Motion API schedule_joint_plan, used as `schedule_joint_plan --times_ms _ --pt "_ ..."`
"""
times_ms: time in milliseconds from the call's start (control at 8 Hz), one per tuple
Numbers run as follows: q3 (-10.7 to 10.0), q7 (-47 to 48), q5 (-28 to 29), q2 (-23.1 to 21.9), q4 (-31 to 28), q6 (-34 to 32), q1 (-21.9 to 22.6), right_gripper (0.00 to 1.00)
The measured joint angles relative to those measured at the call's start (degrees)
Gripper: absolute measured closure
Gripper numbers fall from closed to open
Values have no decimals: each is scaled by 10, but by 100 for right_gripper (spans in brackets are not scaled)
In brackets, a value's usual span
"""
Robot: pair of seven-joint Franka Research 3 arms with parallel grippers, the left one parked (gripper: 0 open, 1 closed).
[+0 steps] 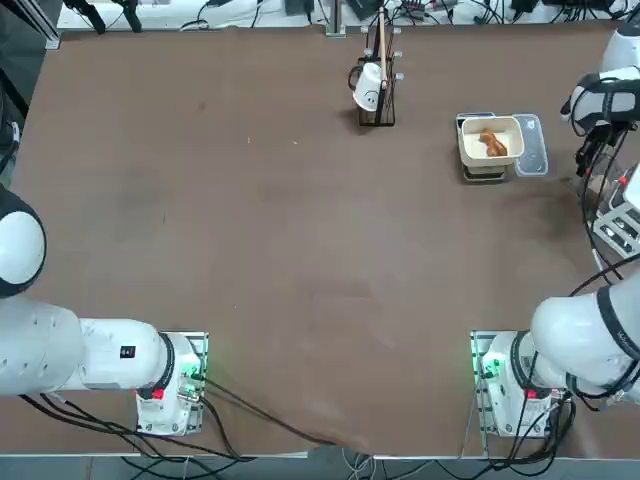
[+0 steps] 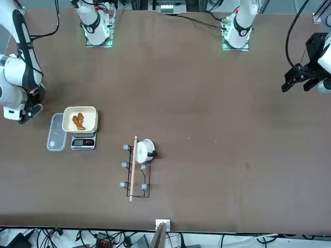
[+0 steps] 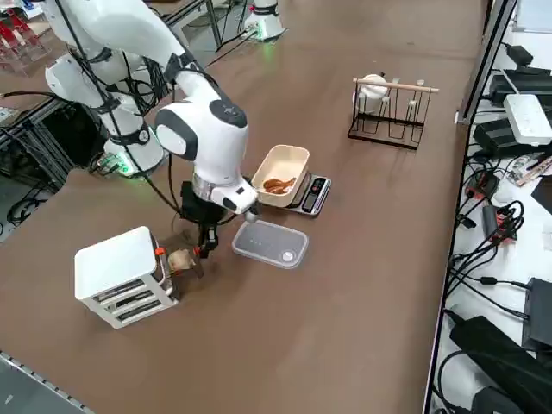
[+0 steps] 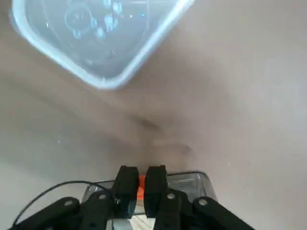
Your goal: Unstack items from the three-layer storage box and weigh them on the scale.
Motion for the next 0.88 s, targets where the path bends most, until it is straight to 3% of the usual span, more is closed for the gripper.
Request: schedule_joint_plan --times_ms 375,625,750,875 --pt "1 14 1 6 12 0 17 88" --pt "0 20 20 7 13 0 17 82" --pt "-1 21 52 7 15 0 17 73" --pt "-1 21 75 6 21 -1 19 53"
